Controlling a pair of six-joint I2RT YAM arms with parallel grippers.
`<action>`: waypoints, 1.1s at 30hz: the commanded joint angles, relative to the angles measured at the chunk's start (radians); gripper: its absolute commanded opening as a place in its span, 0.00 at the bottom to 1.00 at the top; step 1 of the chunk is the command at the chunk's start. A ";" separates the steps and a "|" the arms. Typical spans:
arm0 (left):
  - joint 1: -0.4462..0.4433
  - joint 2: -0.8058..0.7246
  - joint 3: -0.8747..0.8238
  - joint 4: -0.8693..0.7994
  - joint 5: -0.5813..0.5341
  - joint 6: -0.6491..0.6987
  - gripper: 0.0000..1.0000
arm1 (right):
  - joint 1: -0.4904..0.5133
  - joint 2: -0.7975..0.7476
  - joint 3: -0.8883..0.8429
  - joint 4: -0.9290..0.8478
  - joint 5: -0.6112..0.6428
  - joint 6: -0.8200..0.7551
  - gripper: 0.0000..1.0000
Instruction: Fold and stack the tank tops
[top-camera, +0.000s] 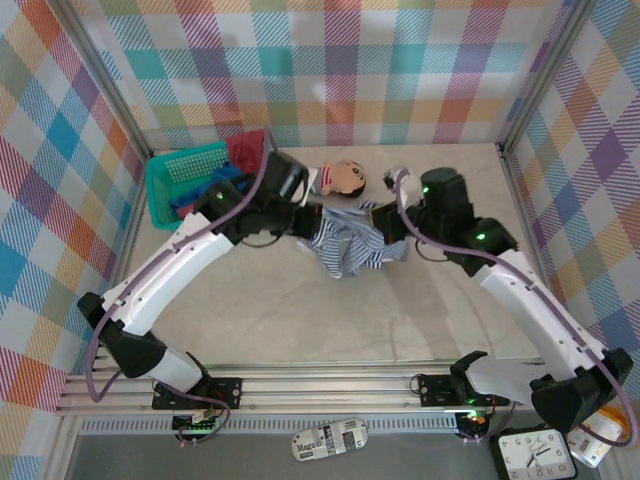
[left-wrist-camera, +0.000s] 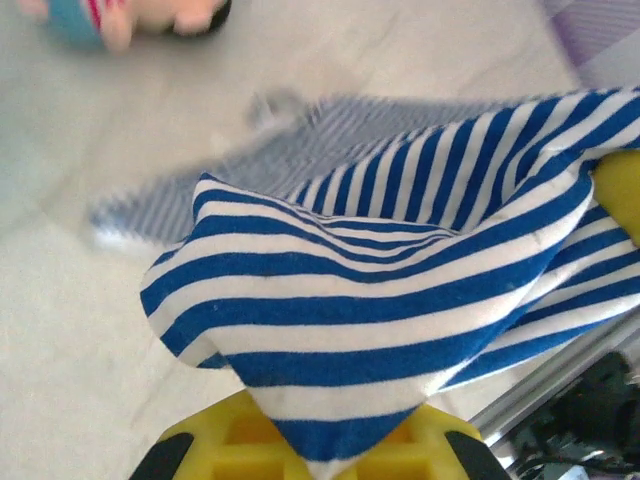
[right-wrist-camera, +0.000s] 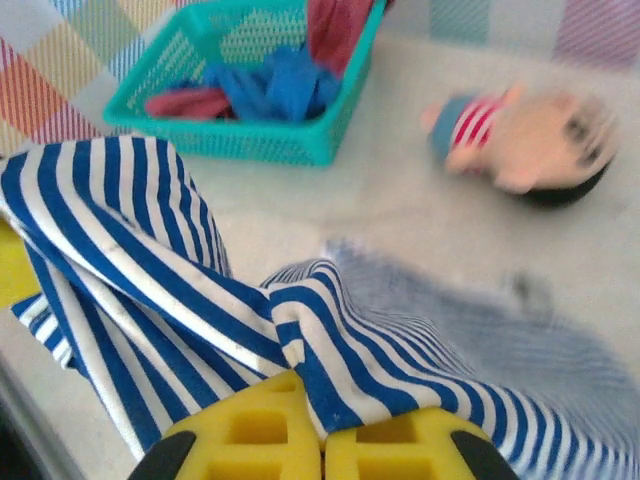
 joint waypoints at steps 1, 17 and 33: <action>0.040 0.104 0.170 -0.194 -0.067 0.120 0.00 | -0.026 0.006 0.124 -0.259 0.148 -0.138 0.07; 0.131 0.261 -0.364 0.121 0.167 0.102 0.00 | -0.026 0.369 -0.185 0.111 -0.105 -0.072 0.12; 0.144 0.144 -0.255 0.027 0.458 -0.004 0.00 | -0.025 0.421 -0.185 0.205 -0.100 -0.133 0.25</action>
